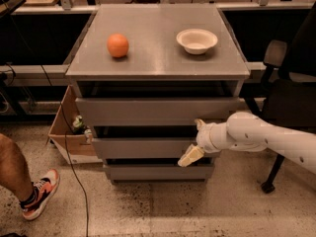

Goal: Open bottom drawer

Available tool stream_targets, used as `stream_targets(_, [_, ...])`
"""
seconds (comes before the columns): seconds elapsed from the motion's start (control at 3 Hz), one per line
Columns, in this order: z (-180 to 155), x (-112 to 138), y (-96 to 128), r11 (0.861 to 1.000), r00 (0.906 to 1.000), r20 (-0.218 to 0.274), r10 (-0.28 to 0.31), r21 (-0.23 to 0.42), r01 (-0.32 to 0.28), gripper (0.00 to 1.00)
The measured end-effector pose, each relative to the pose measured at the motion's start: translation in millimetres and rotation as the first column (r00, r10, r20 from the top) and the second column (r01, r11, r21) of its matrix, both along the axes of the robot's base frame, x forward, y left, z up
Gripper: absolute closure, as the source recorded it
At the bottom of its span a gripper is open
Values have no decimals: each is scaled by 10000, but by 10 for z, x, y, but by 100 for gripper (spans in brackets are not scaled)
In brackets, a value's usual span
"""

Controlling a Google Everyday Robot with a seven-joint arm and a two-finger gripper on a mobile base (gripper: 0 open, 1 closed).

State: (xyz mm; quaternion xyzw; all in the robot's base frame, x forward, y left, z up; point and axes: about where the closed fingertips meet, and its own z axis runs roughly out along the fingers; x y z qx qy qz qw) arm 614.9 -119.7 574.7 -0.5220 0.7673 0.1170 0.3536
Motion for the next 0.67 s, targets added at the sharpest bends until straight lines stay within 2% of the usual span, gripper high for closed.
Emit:
stream_targets(0.33, [-236, -76, -95, 9982, 9980, -267, 581, 170, -576, 0])
stream_targets(0.67, [-814, -394, -292, 9857, 9824, -826, 1676, 339, -1653, 0])
